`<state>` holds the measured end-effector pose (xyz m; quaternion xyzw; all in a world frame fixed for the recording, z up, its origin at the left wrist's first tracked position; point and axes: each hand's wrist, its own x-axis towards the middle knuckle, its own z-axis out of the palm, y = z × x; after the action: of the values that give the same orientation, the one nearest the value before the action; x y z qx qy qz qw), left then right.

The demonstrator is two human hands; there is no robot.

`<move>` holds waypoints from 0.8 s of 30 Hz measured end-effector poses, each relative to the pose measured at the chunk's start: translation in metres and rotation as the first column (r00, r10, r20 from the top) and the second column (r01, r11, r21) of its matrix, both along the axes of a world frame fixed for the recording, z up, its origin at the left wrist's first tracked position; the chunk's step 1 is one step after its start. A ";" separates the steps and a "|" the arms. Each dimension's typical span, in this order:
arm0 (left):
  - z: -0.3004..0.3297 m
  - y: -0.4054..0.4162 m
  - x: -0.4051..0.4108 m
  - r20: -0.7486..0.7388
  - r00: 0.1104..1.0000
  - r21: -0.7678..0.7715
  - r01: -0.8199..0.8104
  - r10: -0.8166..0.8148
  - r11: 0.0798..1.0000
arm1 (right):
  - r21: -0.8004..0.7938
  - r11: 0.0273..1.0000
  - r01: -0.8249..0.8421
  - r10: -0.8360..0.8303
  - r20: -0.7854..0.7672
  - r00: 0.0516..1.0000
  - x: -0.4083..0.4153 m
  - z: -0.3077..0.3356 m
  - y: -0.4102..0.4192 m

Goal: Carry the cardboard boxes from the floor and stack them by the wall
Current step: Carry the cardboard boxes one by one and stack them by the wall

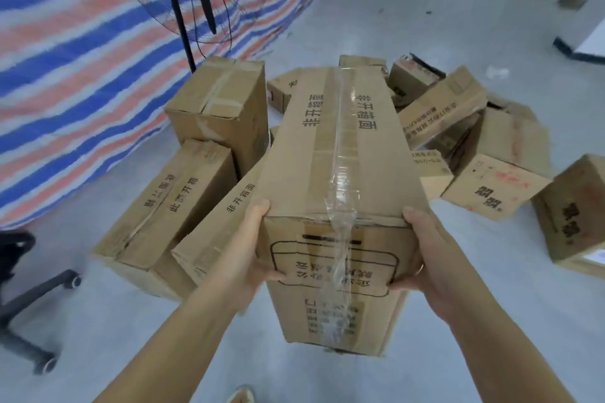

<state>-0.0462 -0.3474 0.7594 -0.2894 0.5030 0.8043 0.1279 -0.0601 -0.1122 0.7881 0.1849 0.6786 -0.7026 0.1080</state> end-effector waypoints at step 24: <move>0.055 0.099 0.453 -0.067 0.354 -0.149 -0.928 0.933 0.341 | -0.080 0.356 -0.931 0.934 0.069 0.351 0.236 0.042 -0.074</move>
<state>0.4073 -0.2480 0.8140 -0.5452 0.3101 0.6864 -0.3681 0.1760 -0.1859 0.8297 -0.1986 0.6476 -0.5158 0.5245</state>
